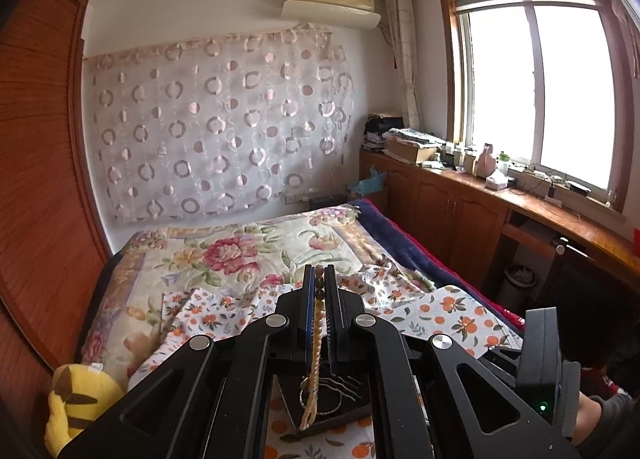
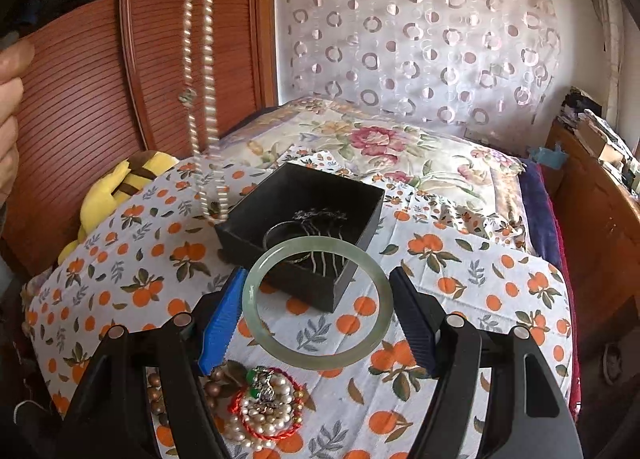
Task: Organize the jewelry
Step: 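Lower the pearl necklace into the black box with the left gripper while the right gripper grasps the jade bangle, then carry the jade bangle into the black box and release it with the right gripper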
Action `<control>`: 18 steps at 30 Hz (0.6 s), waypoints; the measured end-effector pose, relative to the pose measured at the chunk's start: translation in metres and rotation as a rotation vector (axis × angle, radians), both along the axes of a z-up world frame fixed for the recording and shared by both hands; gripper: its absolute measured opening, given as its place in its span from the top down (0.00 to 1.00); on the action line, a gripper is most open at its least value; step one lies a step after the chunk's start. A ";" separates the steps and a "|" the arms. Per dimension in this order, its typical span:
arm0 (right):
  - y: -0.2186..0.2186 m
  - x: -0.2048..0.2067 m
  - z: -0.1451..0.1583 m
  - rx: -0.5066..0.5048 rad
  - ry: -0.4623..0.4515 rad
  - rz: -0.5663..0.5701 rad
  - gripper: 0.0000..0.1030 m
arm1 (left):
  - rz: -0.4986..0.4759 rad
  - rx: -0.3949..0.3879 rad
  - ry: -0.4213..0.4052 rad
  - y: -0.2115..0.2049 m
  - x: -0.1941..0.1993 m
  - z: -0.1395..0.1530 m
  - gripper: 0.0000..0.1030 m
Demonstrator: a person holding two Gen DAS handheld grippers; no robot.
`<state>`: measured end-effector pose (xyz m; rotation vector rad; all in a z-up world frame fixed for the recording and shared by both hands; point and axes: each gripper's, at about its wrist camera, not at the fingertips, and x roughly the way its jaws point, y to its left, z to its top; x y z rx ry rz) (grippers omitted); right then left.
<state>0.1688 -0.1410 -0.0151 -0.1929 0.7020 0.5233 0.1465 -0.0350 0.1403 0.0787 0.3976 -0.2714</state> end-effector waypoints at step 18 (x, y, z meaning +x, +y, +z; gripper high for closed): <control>0.016 0.030 -0.001 0.007 -0.019 -0.003 0.28 | 0.042 -0.007 0.136 0.024 0.039 -0.062 0.77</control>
